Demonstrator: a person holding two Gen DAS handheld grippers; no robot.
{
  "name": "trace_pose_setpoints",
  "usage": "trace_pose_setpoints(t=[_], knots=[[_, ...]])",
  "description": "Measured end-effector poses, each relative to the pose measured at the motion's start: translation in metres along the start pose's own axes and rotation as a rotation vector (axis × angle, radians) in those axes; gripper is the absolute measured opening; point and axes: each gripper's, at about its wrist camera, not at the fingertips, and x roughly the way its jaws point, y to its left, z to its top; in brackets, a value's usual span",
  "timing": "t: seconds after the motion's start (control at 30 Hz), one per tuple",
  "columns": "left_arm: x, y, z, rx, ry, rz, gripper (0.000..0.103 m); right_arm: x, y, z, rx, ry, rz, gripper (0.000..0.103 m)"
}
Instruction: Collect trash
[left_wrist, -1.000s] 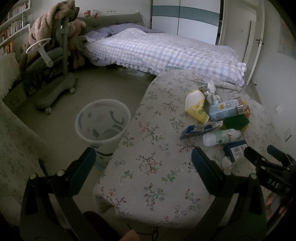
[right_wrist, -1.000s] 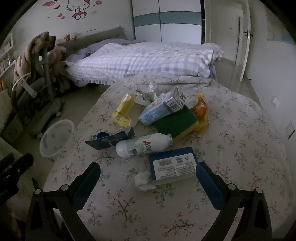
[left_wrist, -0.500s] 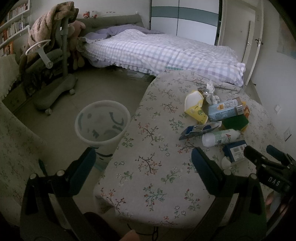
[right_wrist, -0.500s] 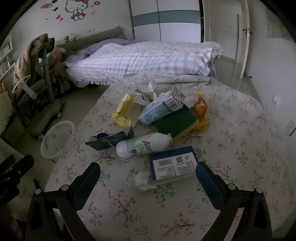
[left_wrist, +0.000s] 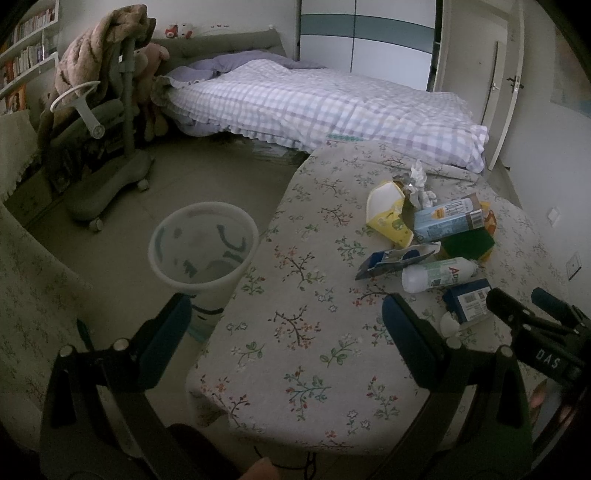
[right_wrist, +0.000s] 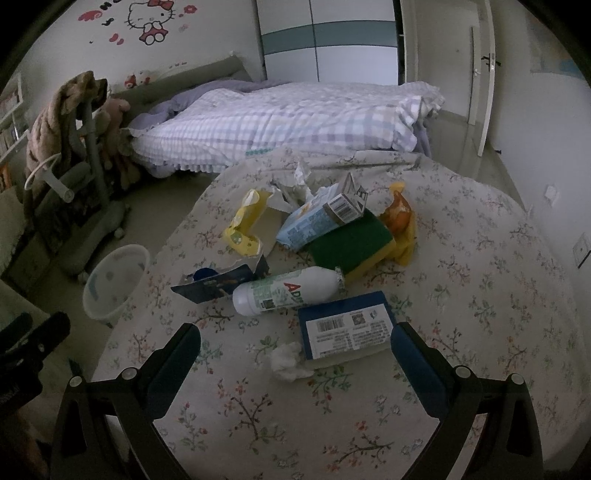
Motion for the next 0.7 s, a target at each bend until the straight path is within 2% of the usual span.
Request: trace_pose_setpoints(t=[0.7], knots=[[-0.0005, -0.0006, 0.0, -0.004, -0.003, 0.001, 0.102, 0.0017, -0.003, 0.0, 0.002, 0.008, -0.004, 0.103]])
